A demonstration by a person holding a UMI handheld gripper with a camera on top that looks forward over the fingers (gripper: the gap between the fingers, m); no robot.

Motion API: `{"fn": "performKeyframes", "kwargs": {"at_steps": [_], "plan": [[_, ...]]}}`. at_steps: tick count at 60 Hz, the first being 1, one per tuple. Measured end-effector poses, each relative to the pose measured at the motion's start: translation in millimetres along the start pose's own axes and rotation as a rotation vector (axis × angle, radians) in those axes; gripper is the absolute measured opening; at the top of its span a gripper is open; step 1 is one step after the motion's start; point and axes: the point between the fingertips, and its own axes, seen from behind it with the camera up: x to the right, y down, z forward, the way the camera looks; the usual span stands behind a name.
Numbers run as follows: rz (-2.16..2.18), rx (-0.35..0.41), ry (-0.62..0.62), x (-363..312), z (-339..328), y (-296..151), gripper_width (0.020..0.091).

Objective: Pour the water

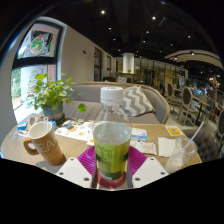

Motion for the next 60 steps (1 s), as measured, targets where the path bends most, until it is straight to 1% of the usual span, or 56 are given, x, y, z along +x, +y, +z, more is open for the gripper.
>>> {"fn": "performKeyframes", "kwargs": {"at_steps": [4,6,9,15,19,20,21,22,24,25,27,30,40,47,60], "plan": [[0.026,-0.019,-0.015,-3.8,7.0,14.8,0.0405],[0.031,0.015,-0.017,-3.1,5.8,11.3,0.0403],[0.027,0.022,-0.019,-4.7,9.4,10.3,0.0410],[0.028,0.027,-0.017,-4.5,5.3,10.4,0.0474],[0.031,0.004,-0.020,-4.6,6.9,12.8,0.0527],[0.032,-0.013,-0.019,-4.2,6.1,15.4,0.0552],[0.034,-0.032,-0.019,-4.2,5.7,18.5,0.0596],[0.036,-0.051,-0.022,-4.6,4.7,21.0,0.0659],[0.044,-0.083,-0.026,-5.5,1.3,25.1,0.0817],[0.050,-0.098,-0.027,-6.2,-1.2,26.2,0.0870],[0.068,-0.118,-0.017,-5.4,-3.7,29.2,0.0837],[0.084,-0.134,-0.003,-4.2,-20.7,25.5,0.0857],[0.102,-0.188,0.049,-13.9,-90.6,6.0,0.0853],[0.110,-0.234,0.097,-30.1,-151.1,-4.8,0.0853],[0.114,-0.276,0.145,-74.3,-261.4,-23.3,0.0855]]}}
